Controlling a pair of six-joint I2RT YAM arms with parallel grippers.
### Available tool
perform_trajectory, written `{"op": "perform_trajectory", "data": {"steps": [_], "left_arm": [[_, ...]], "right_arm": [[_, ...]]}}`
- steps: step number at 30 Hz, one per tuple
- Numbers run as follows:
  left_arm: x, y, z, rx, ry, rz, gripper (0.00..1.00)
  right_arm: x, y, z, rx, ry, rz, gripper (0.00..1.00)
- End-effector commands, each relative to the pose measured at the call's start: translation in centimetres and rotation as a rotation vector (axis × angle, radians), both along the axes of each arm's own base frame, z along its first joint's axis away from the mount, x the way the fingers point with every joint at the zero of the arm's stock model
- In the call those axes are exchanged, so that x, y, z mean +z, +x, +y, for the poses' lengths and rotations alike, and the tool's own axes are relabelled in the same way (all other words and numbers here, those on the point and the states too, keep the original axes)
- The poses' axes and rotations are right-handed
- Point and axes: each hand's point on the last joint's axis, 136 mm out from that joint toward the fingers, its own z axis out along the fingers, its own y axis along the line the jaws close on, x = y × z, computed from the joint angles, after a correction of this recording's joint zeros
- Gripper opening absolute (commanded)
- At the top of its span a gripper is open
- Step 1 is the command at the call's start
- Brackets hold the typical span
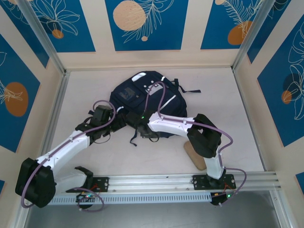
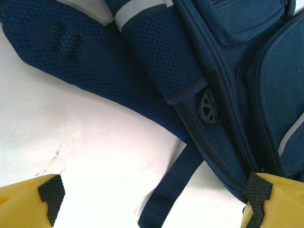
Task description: Pack the student bag
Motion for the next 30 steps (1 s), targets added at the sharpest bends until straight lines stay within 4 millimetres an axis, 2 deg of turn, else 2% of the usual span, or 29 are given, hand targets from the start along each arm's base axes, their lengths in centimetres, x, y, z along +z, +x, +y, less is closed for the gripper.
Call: {"op": "perform_trajectory", "data": {"steps": [1,7,13,17,23,26,30], "left_arm": [[-0.2,0.2,-0.4,-0.001,-0.039,0.007,0.99],[-0.3,0.5,-1.1,-0.012,-0.073,0.007,0.97],[-0.6,1.3,-2.7,-0.047,-0.154,-0.022,0.91],[-1.0,2.0,-4.2,-0.072,-0.236,-0.043,0.83],[-2.0,3.2,-6.5,-0.105,-0.353,-0.043,0.69],[-2.3,3.7,-7.1,-0.112,-0.383,-0.049,0.62],[-3.2,3.9,-6.8,-0.093,-0.352,-0.030,0.52]], "right_arm": [[-0.3,0.7,-0.3,0.055,-0.044,-0.037,0.23],[-0.8,0.8,-0.1,0.109,-0.062,-0.035,0.17],[0.8,0.7,0.5,0.154,-0.016,-0.085,0.05],[1.9,0.3,2.1,0.216,0.088,-0.073,0.00],[3.3,-0.6,4.4,0.283,0.221,-0.041,0.00],[3.4,-1.0,5.2,0.299,0.269,-0.018,0.00],[3.4,-1.0,5.5,0.297,0.292,-0.003,0.00]]}}
